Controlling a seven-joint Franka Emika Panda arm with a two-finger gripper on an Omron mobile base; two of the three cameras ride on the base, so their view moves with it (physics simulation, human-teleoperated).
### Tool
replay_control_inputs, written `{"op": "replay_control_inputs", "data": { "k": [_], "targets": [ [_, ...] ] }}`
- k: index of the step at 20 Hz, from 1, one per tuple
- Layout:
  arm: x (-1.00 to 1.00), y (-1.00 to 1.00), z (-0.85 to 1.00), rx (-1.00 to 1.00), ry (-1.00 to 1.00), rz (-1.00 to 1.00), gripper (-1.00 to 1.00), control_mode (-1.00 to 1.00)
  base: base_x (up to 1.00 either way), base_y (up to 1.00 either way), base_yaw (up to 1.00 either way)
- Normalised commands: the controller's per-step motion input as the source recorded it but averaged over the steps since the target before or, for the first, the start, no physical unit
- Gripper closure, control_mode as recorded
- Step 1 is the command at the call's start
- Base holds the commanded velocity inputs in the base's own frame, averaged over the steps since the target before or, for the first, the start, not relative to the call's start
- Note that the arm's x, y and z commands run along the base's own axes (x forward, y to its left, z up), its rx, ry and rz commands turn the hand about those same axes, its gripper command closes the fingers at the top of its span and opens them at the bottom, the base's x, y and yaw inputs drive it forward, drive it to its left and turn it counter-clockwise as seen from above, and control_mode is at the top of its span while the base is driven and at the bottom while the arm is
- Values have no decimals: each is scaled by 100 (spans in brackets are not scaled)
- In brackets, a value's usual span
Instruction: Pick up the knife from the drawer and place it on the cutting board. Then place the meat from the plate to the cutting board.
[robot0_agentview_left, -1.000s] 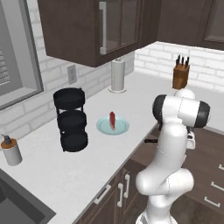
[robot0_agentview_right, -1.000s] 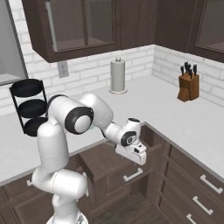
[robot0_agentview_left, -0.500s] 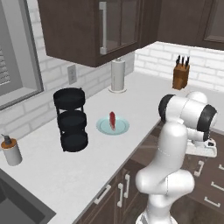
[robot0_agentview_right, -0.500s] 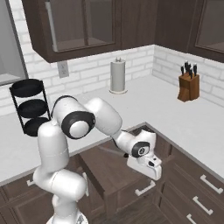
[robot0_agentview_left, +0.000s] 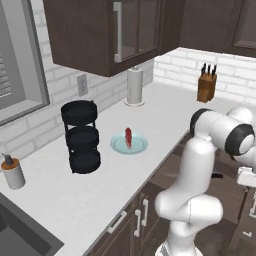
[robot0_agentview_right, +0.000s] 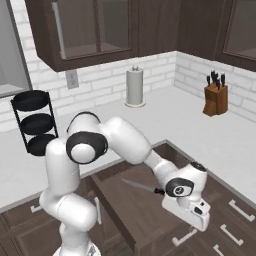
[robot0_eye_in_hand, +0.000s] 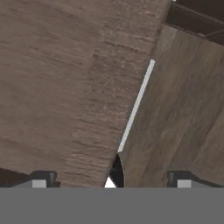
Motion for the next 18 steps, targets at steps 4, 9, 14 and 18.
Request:
{"op": "replay_control_inputs", "data": {
  "k": [4,9,14,18],
  "targets": [
    [-46,0,100,10,-26,0,-100,-100,0,0,0],
    [3,3,91,12,-9,-3,-100,-100,0,0,0],
    [58,18,39,11,-1,-22,-100,-100,0,0,0],
    [68,44,7,3,2,-22,-100,-100,0,0,0]
  ]
}}
